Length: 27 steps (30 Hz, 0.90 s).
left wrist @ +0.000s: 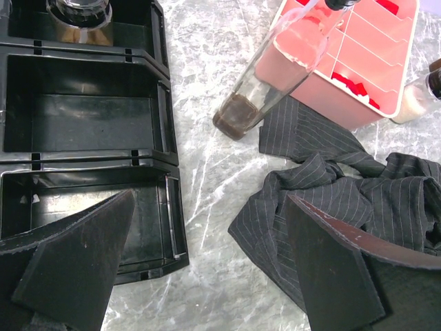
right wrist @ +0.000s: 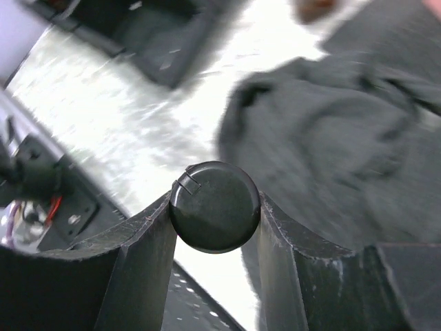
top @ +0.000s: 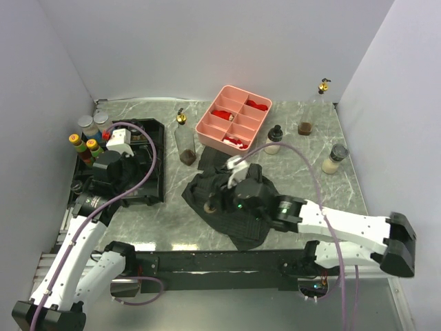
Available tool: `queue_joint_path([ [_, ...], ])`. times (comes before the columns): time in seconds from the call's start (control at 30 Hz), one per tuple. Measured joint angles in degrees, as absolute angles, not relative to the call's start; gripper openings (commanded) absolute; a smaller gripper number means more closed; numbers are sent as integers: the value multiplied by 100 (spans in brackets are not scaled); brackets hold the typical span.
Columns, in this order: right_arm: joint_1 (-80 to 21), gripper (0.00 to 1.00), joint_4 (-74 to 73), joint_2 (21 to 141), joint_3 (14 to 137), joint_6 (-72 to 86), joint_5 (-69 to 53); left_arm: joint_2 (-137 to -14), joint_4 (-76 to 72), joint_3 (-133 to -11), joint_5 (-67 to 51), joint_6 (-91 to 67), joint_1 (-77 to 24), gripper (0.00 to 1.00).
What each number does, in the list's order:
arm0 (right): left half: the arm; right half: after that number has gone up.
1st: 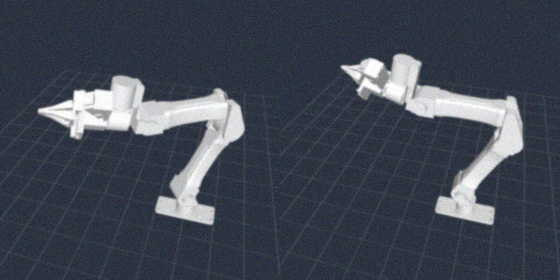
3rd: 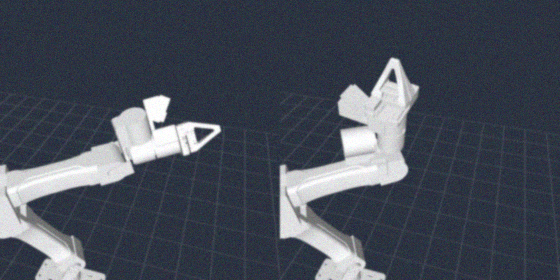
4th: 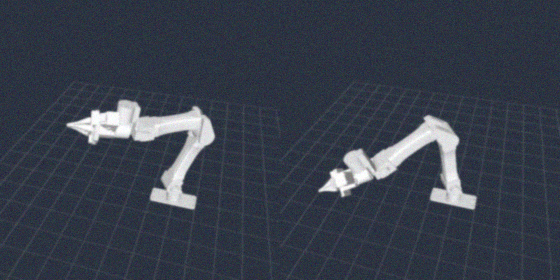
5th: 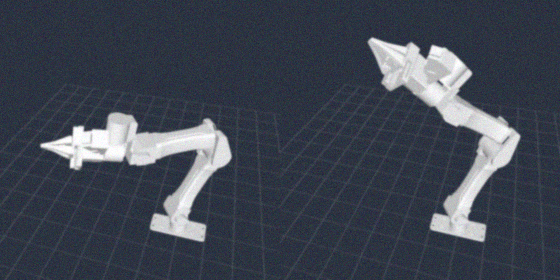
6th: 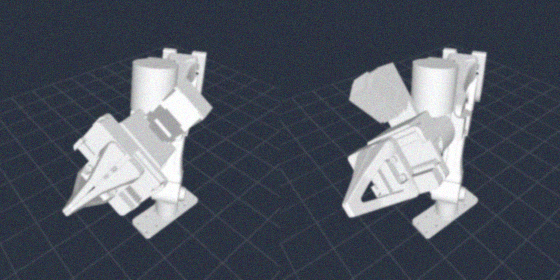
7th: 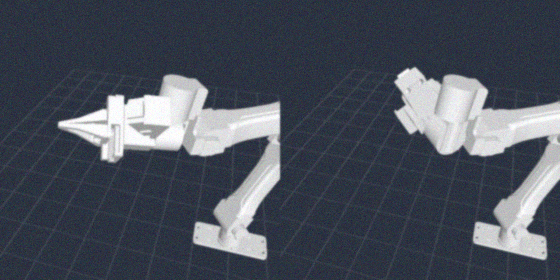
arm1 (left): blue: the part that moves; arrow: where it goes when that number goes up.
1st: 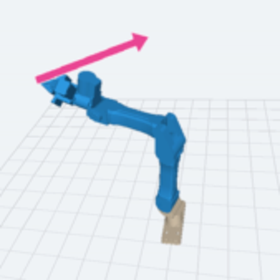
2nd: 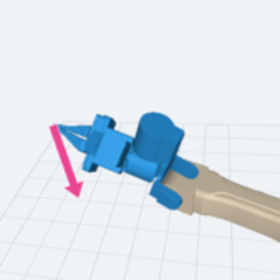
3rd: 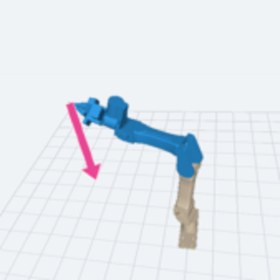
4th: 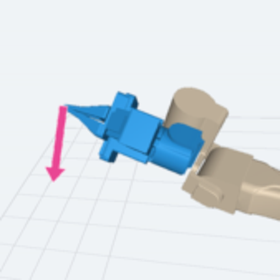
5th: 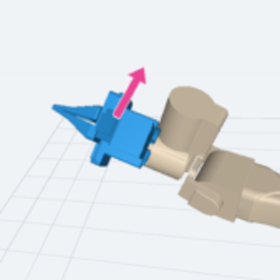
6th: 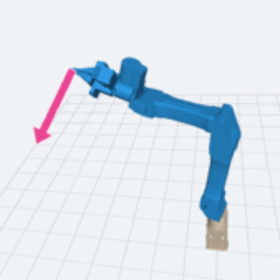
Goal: Organize the condiment bottles
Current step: Place the bottle at the center of the board.
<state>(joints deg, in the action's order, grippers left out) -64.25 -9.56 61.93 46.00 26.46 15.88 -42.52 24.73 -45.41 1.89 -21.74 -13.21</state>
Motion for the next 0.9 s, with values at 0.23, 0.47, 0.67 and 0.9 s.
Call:
queue_joint_path([
  [0.23, -7417, 31, -156, 7336, 4967, 2294, 1957, -4252, 2475, -4541, 211, -2176, -1321, 96],
  [0.47, -8044, 37, 598, 8103, 5006, 1968, 2539, -4252, 2475, -4541, 270, -2176, -1321, 96],
  [0.67, -8405, 39, 812, 8816, 5207, 1850, 3015, -4268, 2486, -4541, 294, -2176, -1321, 96],
  [0.9, -8525, 48, 812, 9345, 5323, 1931, 3310, -4274, 2495, -4541, 331, -2187, -1321, 96],
])
